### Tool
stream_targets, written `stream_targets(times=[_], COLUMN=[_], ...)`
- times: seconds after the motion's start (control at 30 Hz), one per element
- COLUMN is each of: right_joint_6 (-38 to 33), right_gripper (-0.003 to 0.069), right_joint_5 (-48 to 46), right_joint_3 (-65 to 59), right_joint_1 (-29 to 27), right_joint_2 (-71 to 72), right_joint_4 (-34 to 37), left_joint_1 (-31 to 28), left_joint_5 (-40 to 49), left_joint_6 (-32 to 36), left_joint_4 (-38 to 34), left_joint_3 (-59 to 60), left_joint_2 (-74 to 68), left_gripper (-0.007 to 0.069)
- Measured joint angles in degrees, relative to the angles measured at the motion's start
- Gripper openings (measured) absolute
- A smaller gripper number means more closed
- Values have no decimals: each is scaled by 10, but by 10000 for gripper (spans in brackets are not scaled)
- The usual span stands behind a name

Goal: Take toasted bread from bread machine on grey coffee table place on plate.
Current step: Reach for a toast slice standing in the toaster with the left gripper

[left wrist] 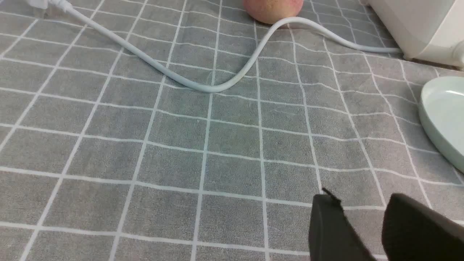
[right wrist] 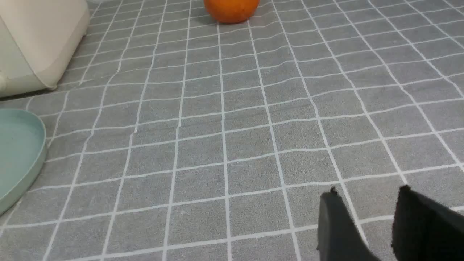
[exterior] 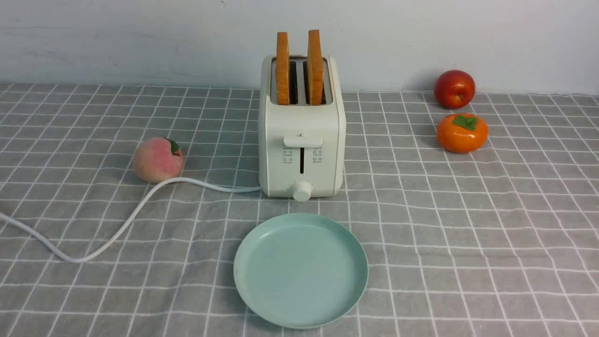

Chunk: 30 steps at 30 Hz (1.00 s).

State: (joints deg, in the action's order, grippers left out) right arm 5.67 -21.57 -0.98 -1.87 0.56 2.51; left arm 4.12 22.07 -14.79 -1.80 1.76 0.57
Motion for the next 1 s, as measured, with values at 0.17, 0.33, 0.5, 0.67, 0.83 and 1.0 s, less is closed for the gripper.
stream_targets(times=[0.17,0.33,0.5,0.67,0.83,1.0], right_joint_6=[1,27,29,30,46,54], right_gripper=[239,239,239,239,230,110], right_joint_5=[36,145,211,216,201,58], right_joint_3=[-4,-4,-4,-4,8,182], right_joint_1=[0,0,0,0,0,0], right_joint_2=[0,0,0,0,0,-22], right_joint_4=[37,128,165,168,196,203], left_joint_1=[0,0,0,0,0,0], left_joint_5=[-37,-107,-177,-184,-233,-249], left_joint_6=[-39,-139,-159,-159,-159,-123], left_joint_4=[-61,-234,-312,-326,-328,-280], left_joint_3=[0,0,0,0,0,-66], left_joint_2=[0,0,0,0,0,0], left_gripper=[223,228,235,235,209,-13])
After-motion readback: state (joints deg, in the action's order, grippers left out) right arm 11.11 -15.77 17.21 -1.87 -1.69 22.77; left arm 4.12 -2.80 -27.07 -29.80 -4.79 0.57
